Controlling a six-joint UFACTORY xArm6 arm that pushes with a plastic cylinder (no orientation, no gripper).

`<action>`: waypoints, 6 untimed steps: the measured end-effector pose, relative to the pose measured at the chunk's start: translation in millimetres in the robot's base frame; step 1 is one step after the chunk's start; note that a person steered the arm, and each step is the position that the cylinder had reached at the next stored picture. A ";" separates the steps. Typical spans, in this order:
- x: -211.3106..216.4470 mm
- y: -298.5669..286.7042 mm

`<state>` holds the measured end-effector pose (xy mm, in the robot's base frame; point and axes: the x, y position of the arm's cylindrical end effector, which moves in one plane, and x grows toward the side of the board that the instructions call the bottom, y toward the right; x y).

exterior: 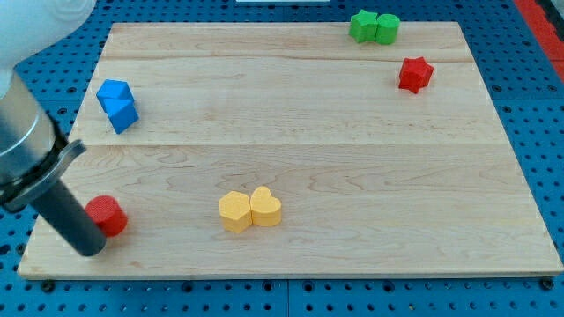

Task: Move the arm towards the top right

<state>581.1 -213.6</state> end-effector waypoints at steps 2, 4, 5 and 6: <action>33.0 -19.2; -43.8 58.5; -119.0 63.0; -195.0 90.4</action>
